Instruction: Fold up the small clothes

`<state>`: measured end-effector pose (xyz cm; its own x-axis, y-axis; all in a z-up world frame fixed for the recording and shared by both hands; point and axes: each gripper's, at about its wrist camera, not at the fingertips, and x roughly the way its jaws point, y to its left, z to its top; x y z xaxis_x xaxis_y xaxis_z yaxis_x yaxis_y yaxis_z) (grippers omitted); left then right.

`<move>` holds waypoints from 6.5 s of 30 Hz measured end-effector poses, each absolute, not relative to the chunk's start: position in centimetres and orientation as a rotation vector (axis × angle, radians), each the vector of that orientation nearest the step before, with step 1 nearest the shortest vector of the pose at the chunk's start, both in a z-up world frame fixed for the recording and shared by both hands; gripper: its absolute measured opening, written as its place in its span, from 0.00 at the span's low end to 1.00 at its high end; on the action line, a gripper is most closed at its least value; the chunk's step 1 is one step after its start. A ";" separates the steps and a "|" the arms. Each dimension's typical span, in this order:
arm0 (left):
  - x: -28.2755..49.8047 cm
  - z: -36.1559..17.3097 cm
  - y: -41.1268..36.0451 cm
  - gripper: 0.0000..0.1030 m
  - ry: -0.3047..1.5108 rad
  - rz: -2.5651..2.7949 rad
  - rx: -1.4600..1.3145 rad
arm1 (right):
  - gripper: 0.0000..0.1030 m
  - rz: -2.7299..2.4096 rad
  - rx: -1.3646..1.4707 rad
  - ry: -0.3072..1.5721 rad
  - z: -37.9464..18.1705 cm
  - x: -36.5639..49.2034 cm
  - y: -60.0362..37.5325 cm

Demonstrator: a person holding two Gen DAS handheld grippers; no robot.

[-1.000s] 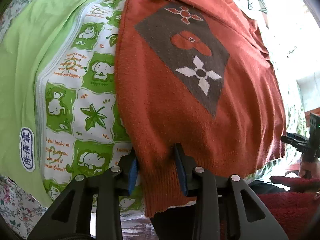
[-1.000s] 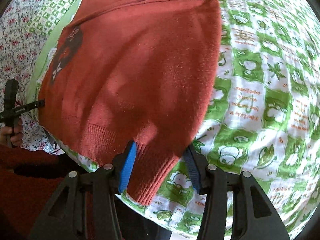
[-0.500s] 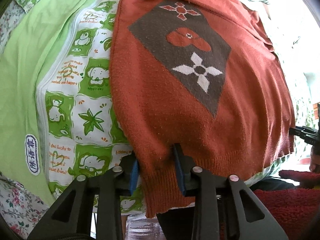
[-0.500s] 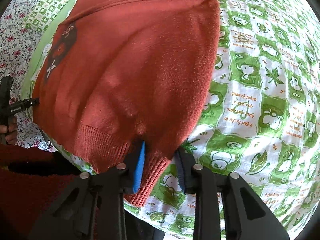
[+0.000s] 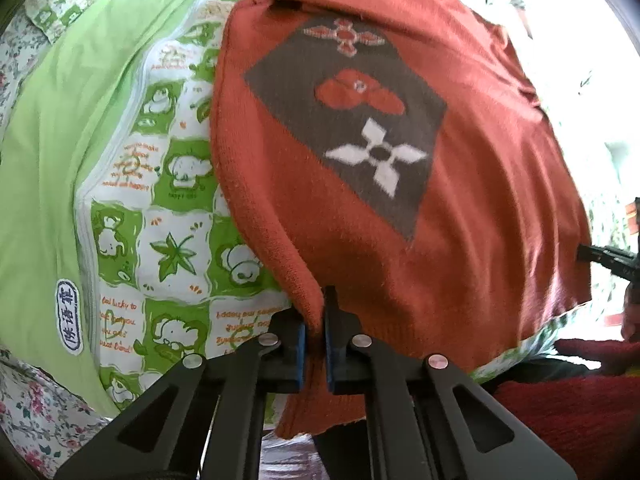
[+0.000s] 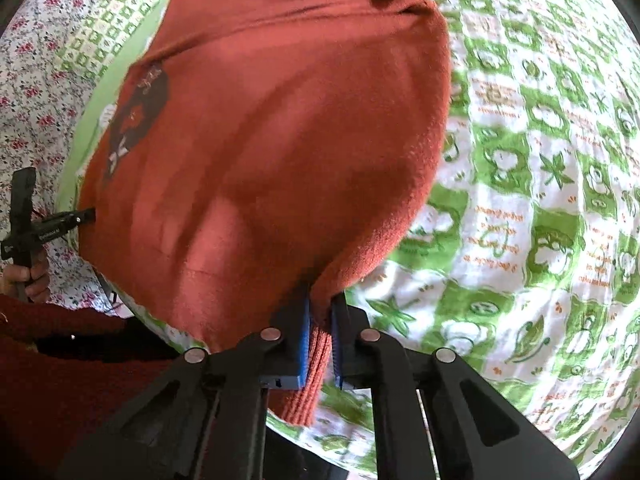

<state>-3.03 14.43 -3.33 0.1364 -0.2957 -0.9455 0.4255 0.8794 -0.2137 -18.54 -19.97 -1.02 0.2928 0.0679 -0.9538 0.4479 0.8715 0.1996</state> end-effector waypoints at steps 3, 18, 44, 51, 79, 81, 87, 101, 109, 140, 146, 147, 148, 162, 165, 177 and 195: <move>-2.6 -1.8 14.1 0.04 1.298 -0.547 0.064 | 0.09 -0.259 0.488 1.217 -0.1 -18.1 -20.1; 5.5 5.6 11.4 0.04 1.064 -0.576 -0.014 | 0.09 -0.307 0.426 0.960 7.0 -11.9 -25.9; 27.1 0.2 3.8 0.06 1.039 -0.425 0.036 | 0.11 -0.476 0.328 1.033 3.0 4.0 -39.5; 25.0 1.8 5.2 0.27 1.044 -0.445 0.064 | 0.22 -0.467 0.347 1.026 4.1 2.2 -39.5; 29.2 -0.5 -5.1 0.25 1.047 -0.514 0.163 | 0.37 -0.371 0.122 1.071 1.4 12.4 -35.2; 30.2 0.0 -4.3 0.25 1.034 -0.484 0.133 | 0.37 -0.427 0.133 1.048 2.0 12.2 -36.4; 31.2 0.2 -1.0 0.26 1.030 -0.375 0.069 | 0.38 -0.534 0.260 0.999 2.4 9.4 -39.5; 24.7 3.5 4.9 0.43 1.016 -0.225 -0.085 | 0.41 -0.414 0.320 0.928 5.6 5.9 -37.0; 19.8 -1.6 2.3 0.46 1.123 -0.313 0.053 | 0.45 -0.384 0.288 1.071 1.1 4.1 -33.9; 12.2 -3.0 10.6 0.62 1.197 -0.097 -0.394 | 0.58 -0.235 0.245 1.084 3.5 -0.2 -25.7; 15.2 -3.9 10.4 0.67 1.167 -0.084 -0.522 | 0.58 -0.194 0.294 1.079 3.3 -0.1 -25.7; 15.5 -3.8 10.1 0.67 1.160 -0.088 -0.523 | 0.58 -0.193 0.297 1.083 3.3 0.0 -25.6; 15.8 -3.7 9.8 0.65 1.153 -0.096 -0.518 | 0.58 -0.197 0.301 1.092 3.2 0.1 -25.6; 14.2 3.7 2.7 0.07 0.984 -0.296 -0.271 | 0.58 -0.220 0.338 1.055 3.3 0.2 -28.3; 13.2 5.2 -0.5 0.07 0.961 -0.389 -0.217 | 0.58 -0.236 0.360 1.038 3.8 0.1 -29.6; 10.7 0.9 -9.8 0.06 1.049 -0.610 0.014 | 0.58 -0.120 0.502 1.050 3.8 5.0 -30.5; 9.9 1.3 -8.6 0.06 1.025 -0.657 0.053 | 0.46 0.066 0.534 1.083 0.7 22.3 -25.2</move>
